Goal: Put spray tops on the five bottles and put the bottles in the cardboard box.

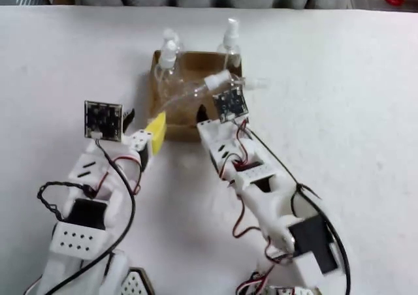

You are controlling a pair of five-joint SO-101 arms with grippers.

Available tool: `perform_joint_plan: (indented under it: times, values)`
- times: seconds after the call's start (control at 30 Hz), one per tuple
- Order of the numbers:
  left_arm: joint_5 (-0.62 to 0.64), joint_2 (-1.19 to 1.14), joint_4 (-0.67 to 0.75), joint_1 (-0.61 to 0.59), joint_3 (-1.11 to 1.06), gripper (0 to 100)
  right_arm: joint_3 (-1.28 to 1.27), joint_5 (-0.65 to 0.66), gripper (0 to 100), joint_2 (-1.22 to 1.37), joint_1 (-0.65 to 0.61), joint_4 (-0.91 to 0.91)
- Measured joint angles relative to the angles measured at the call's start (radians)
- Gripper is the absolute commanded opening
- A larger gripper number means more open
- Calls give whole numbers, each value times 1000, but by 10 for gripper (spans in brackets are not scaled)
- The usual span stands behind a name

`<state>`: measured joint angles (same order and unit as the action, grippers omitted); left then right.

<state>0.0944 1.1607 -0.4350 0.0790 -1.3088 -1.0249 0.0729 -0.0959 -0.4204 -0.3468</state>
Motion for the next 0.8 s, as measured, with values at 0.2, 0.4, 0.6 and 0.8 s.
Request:
perform_joint_plan:
  times: [0.2,0.4,0.6,0.8]
  values:
    - [0,0,0,0,0,222,0,0,255,-155,0,167]
    - [0,0,0,0,-14,222,0,0,254,-322,60,342]
    - [0,0,0,0,-18,222,0,-60,89,-451,129,465]
    - [0,0,0,0,-18,221,0,-86,41,-497,132,474]
